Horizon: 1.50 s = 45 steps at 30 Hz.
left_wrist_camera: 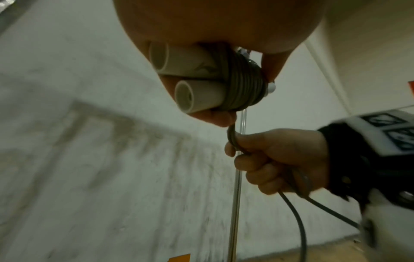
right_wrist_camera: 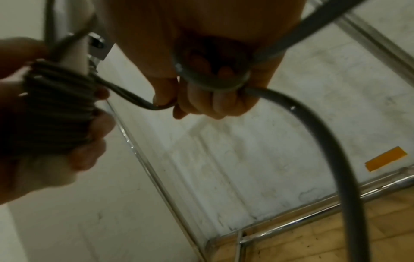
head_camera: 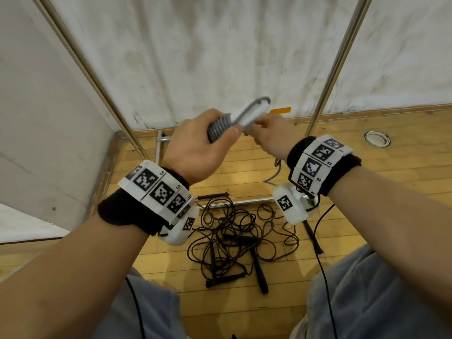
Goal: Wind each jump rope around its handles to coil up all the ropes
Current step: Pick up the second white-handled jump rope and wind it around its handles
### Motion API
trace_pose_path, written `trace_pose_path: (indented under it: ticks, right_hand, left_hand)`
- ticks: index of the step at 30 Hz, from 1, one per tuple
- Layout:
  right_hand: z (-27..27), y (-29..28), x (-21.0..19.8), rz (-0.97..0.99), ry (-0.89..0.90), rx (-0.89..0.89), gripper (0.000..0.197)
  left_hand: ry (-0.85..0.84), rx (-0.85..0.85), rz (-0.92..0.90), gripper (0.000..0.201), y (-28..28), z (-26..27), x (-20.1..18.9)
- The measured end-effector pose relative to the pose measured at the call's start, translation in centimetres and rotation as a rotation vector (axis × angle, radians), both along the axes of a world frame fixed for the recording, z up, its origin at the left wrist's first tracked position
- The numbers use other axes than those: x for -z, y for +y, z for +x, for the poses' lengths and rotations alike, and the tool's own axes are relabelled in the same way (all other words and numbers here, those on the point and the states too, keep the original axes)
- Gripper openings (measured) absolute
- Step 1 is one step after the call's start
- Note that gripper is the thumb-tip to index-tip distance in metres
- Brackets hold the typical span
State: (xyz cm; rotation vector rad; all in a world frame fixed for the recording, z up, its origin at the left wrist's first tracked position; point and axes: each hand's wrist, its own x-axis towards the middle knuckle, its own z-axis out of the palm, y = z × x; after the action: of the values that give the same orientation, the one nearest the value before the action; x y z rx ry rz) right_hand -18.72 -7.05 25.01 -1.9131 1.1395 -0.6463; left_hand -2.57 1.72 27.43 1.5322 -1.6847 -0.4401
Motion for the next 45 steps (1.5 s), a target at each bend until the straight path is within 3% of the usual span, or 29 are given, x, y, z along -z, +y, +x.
trace_pose_path:
  ticks: [3,6,11,14,16,19,22,25,27,30,32,35,39,42,45]
  right_hand:
    - [1.2,1.1,0.4,0.035,-0.108,-0.012,0.028]
    - [2.0,2.1,0.6,-0.015,-0.114,-0.039,0.036]
    - [2.3,3.6,1.4,-0.133,0.113,-0.133,0.028]
    - [1.8,2.9,1.8,0.04,0.13,-0.116,0.022]
    - [1.2,2.1,2.2,0.107,0.299,-0.109,0.019]
    - [0.6,1.6,2.8,0.182,0.6,-0.02,0.062]
    - [0.9,2.4,2.5,-0.013,0.38,0.091,0.074]
    - [2.2,3.6,1.7,-0.05,0.155,-0.029,0.068]
    - [3.1,4.2,1.6,0.054,0.058,-0.107,0.054]
    - [3.5,4.4,1.4,0.142,-0.079,-0.103,0.016]
    - [3.2,4.4,1.4,0.207,-0.123,-0.079,0.015]
    - [2.9,4.3,1.1,0.278,-0.149,-0.054,0.026]
    - [2.3,3.9,0.8,-0.064,0.221,-0.096,0.03]
    - [2.1,3.5,0.4,-0.211,0.383,-0.137,0.026]
    - [1.4,3.0,-0.1,-0.346,0.448,-0.143,0.025]
  left_hand:
    - [0.202,-0.061,-0.032,0.029,-0.6,0.5,-0.5]
    - [0.273,-0.073,-0.039,0.021,-1.1,0.8,-0.8]
    - [0.339,-0.166,-0.06,0.008,-1.9,1.8,-1.0]
    - [0.362,-0.274,-0.099,0.011,-2.4,2.8,-0.8]
    - [0.313,-0.325,-0.086,0.01,-2.7,3.2,-0.6]
    - [0.265,-0.374,0.001,0.014,-3.1,4.0,-0.2]
    - [0.225,-0.343,0.148,0.024,-3.3,4.2,0.0]
    - [0.271,-0.186,0.296,0.023,-3.0,2.7,0.3]
    - [0.297,-0.073,0.373,0.025,-2.8,1.7,0.3]
    - [0.324,0.02,0.407,0.028,-2.6,1.4,-0.2]
    - [0.333,0.014,0.367,0.025,-2.6,1.8,-0.2]
    - [0.209,-0.046,0.261,0.019,-2.6,2.4,0.3]
    - [-0.139,-0.136,0.189,0.027,-2.8,3.4,1.3]
    - [-0.424,-0.187,0.197,0.032,-2.8,3.8,2.1]
    - [-0.562,-0.178,0.254,0.032,-3.0,4.0,2.6]
